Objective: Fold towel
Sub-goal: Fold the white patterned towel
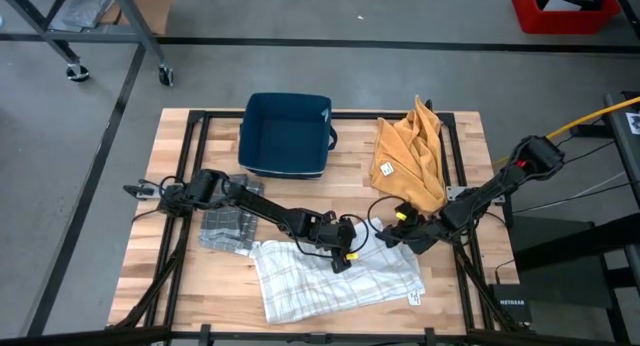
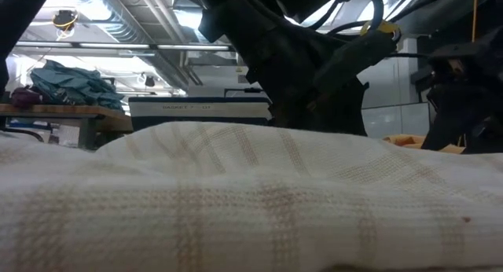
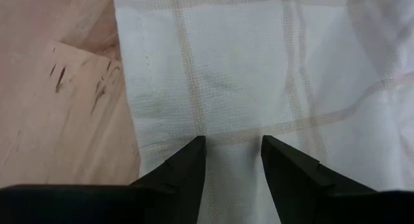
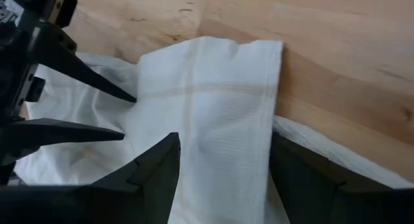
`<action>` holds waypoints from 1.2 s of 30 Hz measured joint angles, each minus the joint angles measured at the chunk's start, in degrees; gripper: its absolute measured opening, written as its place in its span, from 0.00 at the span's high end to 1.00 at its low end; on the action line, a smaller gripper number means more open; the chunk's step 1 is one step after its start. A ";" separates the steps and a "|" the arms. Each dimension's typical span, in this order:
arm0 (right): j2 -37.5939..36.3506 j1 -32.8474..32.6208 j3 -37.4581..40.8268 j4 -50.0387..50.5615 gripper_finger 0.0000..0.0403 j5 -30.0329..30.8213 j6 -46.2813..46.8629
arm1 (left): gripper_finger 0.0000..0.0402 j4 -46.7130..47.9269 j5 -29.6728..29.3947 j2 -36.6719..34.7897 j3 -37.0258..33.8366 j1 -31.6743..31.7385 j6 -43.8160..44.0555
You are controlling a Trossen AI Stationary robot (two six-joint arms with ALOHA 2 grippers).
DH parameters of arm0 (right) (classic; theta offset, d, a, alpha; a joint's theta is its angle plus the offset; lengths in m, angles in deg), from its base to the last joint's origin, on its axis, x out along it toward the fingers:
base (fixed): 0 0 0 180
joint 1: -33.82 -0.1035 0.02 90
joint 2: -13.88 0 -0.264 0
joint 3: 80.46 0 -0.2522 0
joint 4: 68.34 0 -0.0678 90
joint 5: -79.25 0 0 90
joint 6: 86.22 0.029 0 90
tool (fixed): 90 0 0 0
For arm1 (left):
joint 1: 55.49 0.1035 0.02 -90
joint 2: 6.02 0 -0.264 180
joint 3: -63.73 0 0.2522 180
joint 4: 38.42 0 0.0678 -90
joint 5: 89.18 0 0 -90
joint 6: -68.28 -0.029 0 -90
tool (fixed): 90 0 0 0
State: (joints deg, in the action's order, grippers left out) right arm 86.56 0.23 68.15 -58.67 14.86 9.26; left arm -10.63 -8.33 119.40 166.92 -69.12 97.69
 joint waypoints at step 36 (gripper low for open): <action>1.17 -0.15 0.00 -4.85 0.98 3.32 0.31 | 0.64 0.48 2.16 -2.68 0.07 0.00 2.10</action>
State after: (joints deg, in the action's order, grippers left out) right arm 87.73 0.08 68.15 -63.52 18.17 9.57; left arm -10.15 -6.16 116.73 166.99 -69.12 99.79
